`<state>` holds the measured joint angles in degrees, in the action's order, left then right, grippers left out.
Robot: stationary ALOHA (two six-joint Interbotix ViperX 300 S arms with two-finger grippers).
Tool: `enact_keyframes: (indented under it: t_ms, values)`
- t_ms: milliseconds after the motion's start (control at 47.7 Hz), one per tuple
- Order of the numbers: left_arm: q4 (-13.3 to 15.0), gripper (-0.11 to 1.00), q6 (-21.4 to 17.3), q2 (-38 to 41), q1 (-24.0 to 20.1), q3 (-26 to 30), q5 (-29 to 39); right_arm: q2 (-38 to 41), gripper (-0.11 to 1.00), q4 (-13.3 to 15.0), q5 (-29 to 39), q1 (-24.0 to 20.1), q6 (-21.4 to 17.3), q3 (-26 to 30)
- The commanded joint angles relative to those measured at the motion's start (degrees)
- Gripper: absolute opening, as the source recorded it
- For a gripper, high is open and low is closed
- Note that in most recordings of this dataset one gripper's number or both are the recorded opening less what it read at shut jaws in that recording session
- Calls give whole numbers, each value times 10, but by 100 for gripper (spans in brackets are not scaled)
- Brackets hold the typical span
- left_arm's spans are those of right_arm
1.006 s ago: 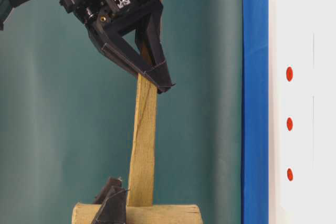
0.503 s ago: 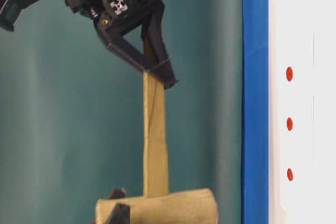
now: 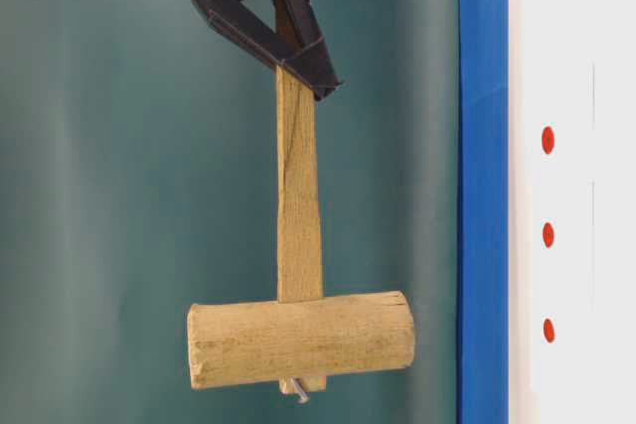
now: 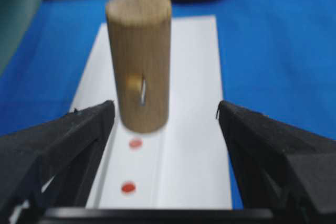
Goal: Hit the mark with a hammer.
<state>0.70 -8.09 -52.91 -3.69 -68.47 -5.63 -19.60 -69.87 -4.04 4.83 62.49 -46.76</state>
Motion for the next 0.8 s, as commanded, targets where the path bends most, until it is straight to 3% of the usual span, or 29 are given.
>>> enact_keyframes:
  t_ms: [0,231,524,775]
  values:
    - [0,76,4,-34,-2,-2,33,-11,3,-6,-2,-1,-2,8]
    - [1,76,27,-94,-1,-24,85,1,3,-9,-4,0,-2,11]
    - [0,76,30,-91,-1,-27,86,28,3,-9,-64,2,-1,32]
    - [1,75,30,-90,-1,-28,86,43,3,-9,-73,2,0,41]
